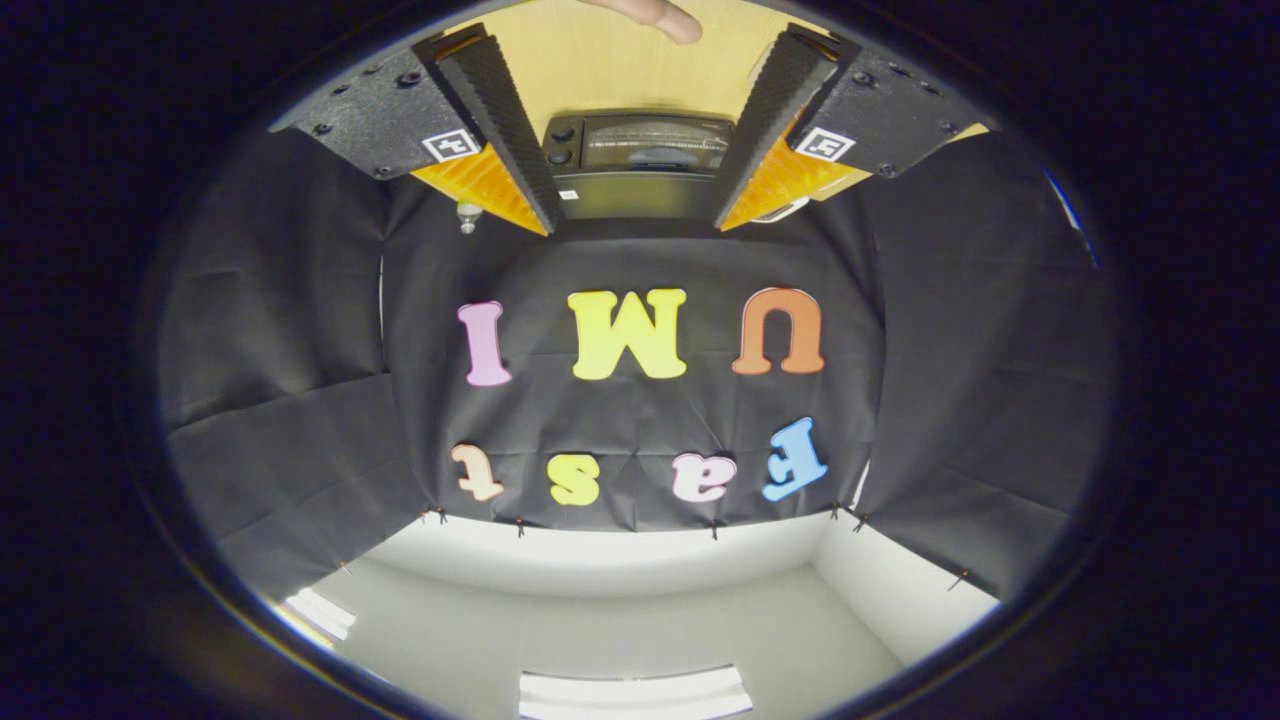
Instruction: Open the toaster oven, put the food inside, and close the toaster oven door.
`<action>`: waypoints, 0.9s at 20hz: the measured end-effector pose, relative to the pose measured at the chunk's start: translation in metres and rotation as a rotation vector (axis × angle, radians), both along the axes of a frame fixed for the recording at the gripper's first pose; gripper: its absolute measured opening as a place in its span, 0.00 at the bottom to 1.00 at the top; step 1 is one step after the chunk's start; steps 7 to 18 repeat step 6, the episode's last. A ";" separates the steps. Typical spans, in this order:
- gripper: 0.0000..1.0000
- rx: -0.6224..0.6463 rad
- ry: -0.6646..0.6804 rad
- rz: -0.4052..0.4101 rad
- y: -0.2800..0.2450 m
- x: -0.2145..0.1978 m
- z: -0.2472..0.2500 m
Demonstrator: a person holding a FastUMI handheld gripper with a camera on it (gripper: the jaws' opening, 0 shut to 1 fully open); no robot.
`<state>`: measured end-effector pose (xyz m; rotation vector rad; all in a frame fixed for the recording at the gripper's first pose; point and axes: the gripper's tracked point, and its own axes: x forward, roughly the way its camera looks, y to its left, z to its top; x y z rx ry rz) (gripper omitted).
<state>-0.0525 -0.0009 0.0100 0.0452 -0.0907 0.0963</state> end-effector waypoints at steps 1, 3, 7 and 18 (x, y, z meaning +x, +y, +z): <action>0.99 0.007 0.016 0.004 -0.001 0.004 -0.005; 0.99 0.015 0.047 0.000 -0.006 0.009 -0.012; 0.99 0.020 0.058 -0.019 -0.014 0.015 -0.014; 0.99 0.020 0.058 -0.019 -0.014 0.015 -0.014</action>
